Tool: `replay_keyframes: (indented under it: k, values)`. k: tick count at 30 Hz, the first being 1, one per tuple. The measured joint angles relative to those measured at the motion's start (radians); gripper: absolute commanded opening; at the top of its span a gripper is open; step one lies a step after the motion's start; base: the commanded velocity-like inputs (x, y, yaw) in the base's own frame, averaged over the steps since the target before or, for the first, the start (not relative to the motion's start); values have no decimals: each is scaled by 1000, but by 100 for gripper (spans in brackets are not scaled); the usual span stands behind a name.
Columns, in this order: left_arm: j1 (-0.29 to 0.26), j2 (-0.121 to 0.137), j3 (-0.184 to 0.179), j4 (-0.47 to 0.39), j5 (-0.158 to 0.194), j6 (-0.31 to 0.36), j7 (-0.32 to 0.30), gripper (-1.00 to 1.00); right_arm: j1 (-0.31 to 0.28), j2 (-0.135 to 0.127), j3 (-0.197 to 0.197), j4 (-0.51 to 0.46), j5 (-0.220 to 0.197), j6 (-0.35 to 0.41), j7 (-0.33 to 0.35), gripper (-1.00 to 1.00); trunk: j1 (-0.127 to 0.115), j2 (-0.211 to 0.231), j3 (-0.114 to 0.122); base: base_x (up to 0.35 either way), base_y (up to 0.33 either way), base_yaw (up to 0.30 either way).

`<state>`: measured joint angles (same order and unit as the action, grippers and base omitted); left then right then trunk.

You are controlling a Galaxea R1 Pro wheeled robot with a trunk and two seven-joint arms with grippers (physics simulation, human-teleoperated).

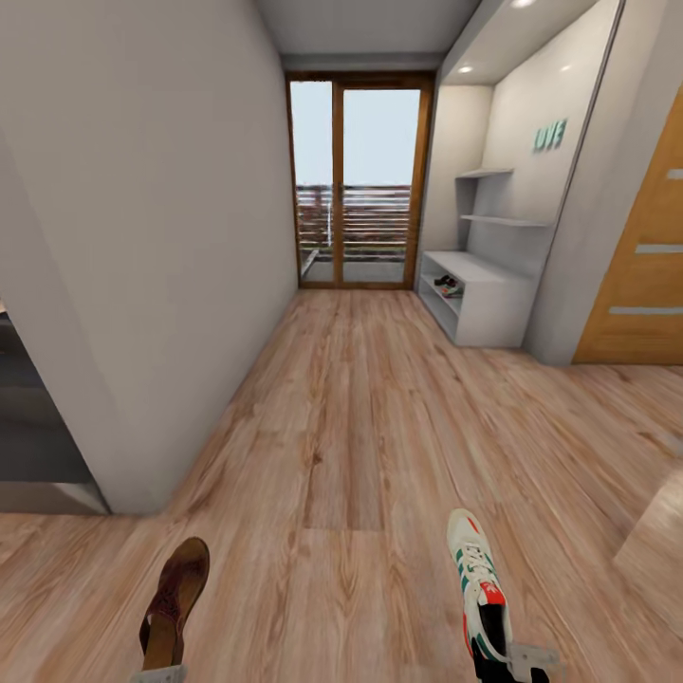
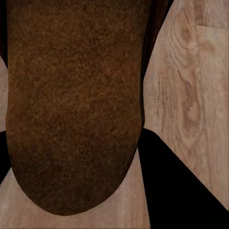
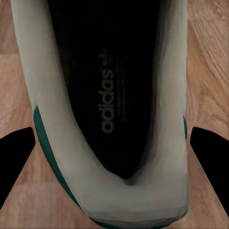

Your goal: Pick up the two gym shoes and the two sandals from the corridor floor and place them onto the hallstand (shoe rack) in the corridor, making sure they are on the rack and not on the floor. Arrange them so the two gym shoes are next to each other and the two sandals are next to each other.

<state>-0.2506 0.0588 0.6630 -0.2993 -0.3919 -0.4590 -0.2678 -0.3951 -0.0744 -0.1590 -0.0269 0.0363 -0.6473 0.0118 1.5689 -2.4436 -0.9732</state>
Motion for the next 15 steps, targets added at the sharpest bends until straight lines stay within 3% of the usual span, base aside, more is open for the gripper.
replay_keyframes:
  k: [15]
  values:
    - [0,1,0,0,0,0,0,-100,0,-1,1,0,0,-2,0,-100,0,0,0,338,0,0]
